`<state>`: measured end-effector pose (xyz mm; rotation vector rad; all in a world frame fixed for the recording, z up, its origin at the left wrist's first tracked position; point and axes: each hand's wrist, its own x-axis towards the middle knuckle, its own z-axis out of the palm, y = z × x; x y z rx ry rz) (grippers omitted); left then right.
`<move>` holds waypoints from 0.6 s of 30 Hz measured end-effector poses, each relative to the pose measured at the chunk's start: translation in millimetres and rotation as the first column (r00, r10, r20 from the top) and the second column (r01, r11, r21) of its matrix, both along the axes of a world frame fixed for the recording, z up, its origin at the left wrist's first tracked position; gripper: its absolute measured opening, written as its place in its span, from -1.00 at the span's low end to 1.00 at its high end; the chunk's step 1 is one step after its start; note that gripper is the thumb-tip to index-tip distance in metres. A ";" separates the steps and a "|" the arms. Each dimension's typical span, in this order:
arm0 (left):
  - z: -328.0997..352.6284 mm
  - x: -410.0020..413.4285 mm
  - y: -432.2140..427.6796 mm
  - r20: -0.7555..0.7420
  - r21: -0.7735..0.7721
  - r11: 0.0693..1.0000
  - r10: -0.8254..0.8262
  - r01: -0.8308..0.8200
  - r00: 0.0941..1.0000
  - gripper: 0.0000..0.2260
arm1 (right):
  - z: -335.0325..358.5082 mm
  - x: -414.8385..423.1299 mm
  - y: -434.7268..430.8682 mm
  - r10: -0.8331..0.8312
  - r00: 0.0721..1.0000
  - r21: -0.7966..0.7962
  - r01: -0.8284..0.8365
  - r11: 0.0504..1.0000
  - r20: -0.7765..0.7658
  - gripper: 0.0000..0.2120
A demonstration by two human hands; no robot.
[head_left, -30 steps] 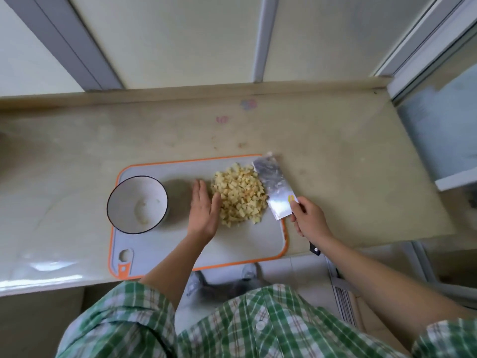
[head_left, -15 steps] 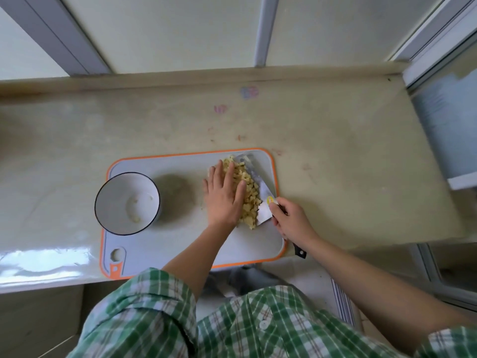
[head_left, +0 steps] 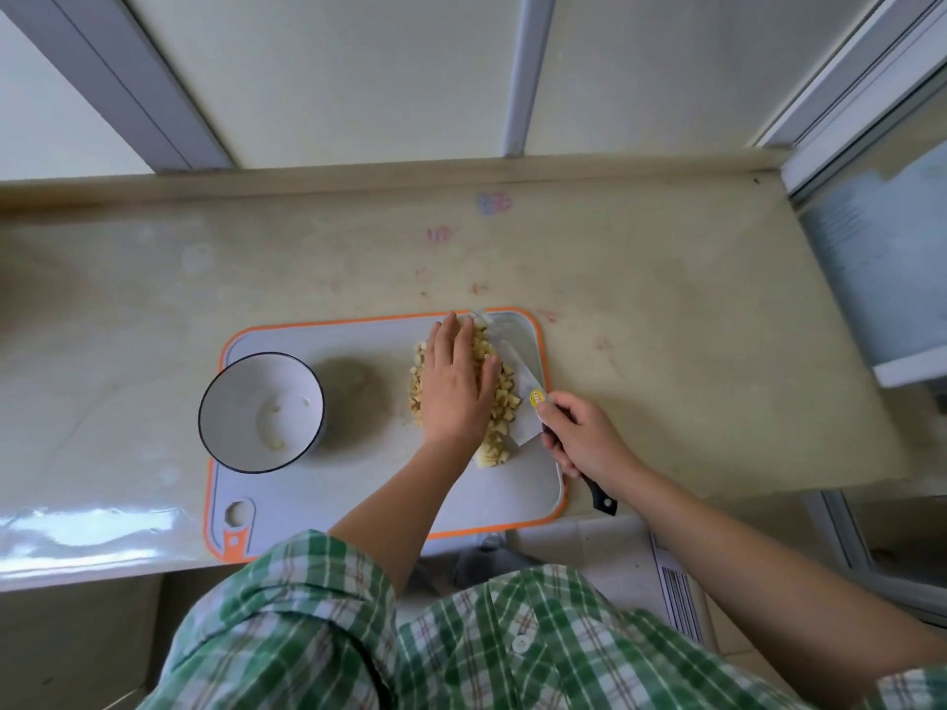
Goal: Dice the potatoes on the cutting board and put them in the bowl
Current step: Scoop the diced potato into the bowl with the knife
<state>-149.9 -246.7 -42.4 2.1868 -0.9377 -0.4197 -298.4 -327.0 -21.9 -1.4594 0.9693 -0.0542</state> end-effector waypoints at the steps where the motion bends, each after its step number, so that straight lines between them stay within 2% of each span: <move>1: 2.9 1.9 1.1 0.009 -0.003 1.000 0.010 -0.010 1.000 -0.47 | 3.9 1.5 0.9 0.009 1.000 0.003 -0.009 1.000 0.003 -0.71; 6: 17.9 9.4 16.9 0.069 -0.034 0.998 0.057 -0.055 0.996 -0.45 | 22.3 12.5 9.3 0.085 0.996 -0.005 -0.085 0.996 -0.001 -0.70; 12: 41.9 30.4 51.5 0.094 -0.094 0.977 0.198 -0.189 0.976 -0.61 | 49.9 47.2 29.1 0.181 0.983 0.003 -0.181 0.983 0.021 -0.71; 18: 49.7 67.6 100.3 0.105 -0.101 0.953 0.297 -0.287 0.949 -0.55 | 65.7 95.9 63.1 0.312 0.950 -0.048 -0.312 0.949 -0.020 -0.73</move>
